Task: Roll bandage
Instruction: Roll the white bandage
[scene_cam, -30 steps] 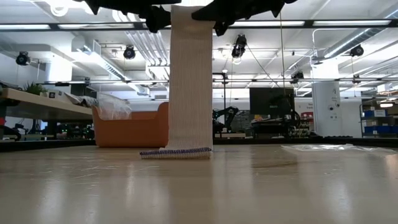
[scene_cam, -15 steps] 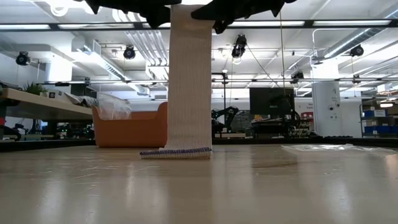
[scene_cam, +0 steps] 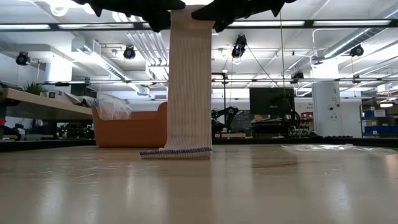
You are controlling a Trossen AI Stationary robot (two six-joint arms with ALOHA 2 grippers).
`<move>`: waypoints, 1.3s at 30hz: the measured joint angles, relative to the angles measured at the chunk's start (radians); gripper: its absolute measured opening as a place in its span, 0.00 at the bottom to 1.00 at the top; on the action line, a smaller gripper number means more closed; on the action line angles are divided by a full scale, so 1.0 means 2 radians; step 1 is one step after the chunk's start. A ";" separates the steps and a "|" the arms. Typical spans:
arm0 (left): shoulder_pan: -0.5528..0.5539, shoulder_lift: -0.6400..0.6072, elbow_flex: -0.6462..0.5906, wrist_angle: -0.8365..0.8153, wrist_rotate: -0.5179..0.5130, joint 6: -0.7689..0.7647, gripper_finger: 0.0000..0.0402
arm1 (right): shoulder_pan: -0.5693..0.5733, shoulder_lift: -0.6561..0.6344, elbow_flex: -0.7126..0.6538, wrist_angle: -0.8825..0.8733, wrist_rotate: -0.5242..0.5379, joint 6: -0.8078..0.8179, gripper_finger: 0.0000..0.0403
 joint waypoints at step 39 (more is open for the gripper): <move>-0.001 0.004 0.009 -0.027 -0.023 0.054 0.21 | 0.001 0.002 -0.001 0.019 0.025 0.028 0.22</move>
